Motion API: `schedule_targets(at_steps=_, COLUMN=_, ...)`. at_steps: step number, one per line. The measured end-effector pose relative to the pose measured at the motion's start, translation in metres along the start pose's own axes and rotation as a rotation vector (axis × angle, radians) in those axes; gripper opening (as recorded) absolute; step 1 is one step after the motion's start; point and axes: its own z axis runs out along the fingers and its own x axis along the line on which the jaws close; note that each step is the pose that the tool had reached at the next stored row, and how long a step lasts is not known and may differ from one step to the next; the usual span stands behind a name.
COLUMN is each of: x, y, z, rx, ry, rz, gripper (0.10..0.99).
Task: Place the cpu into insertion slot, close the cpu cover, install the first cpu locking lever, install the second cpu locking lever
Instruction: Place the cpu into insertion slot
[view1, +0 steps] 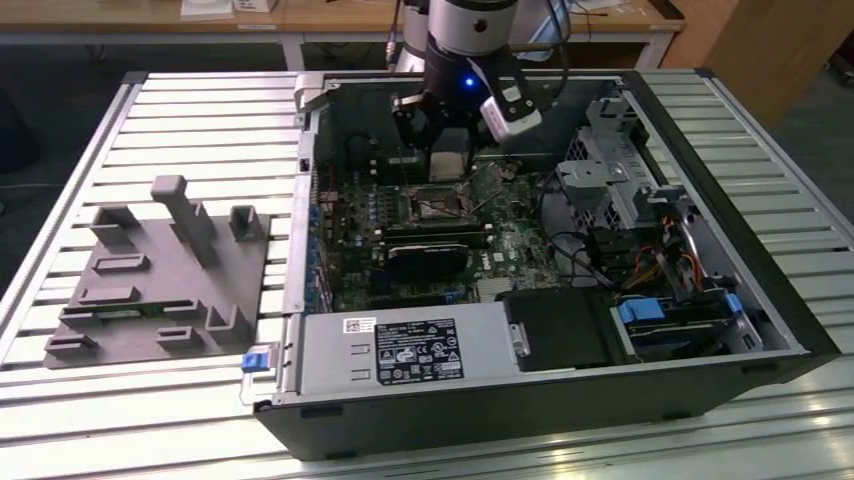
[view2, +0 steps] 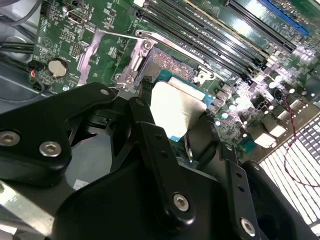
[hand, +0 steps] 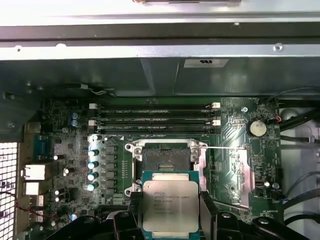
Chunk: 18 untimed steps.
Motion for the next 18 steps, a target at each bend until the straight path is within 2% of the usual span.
schedule_targets(at_steps=4, x=-0.0001, y=-0.0007, z=0.0072, rx=0.0, ry=0.0, rz=0.0, gripper=0.537)
schedule_targets(at_steps=6, x=-0.0003, y=-0.0013, z=0.0145, rx=0.0, ry=0.0, rz=0.0, gripper=0.537)
schedule_targets(at_steps=12, x=-0.0005, y=-0.0022, z=0.0248, rx=0.0, ry=0.0, rz=0.0, gripper=0.537)
schedule_targets(at_steps=18, x=-0.0005, y=-0.0022, z=0.0249, rx=0.0, ry=-0.0004, rz=0.004, gripper=0.537)
